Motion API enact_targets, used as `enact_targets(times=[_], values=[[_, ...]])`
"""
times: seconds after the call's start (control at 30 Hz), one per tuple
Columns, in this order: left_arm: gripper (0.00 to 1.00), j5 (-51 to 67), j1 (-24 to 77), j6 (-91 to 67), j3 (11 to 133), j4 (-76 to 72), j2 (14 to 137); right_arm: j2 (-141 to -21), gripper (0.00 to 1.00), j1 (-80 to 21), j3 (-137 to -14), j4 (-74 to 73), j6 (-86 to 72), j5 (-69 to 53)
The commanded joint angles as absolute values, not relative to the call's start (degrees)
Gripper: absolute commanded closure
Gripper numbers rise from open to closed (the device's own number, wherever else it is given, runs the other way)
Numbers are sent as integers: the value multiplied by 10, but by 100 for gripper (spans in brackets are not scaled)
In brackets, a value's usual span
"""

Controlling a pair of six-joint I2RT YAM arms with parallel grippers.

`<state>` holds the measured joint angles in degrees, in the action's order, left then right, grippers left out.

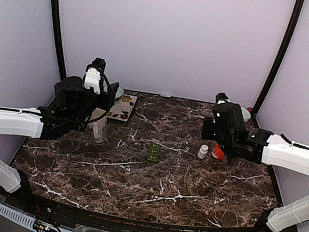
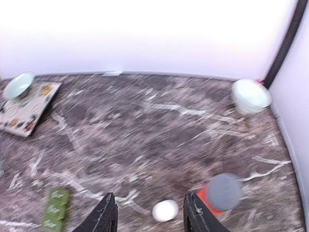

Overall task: Sort the pills into containers
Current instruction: Reset both arms

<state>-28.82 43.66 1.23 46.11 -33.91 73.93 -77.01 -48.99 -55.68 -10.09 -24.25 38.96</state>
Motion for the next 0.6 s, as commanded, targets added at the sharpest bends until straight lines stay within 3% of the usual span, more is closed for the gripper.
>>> enact_targets(times=[0.0, 0.1, 0.33, 0.57], values=[[42, -401, 433, 103, 412, -444, 705, -693, 53, -465, -479, -5, -171, 505], [42, -432, 412, 131, 383, -487, 696, -632, 51, -423, -438, 8, -169, 502], [40, -374, 242, 13, 369, -408, 676, -520, 34, -298, -376, 19, -149, 496], [31, -299, 78, 9, 370, -449, 722, -541, 16, -204, -367, 40, -121, 440]])
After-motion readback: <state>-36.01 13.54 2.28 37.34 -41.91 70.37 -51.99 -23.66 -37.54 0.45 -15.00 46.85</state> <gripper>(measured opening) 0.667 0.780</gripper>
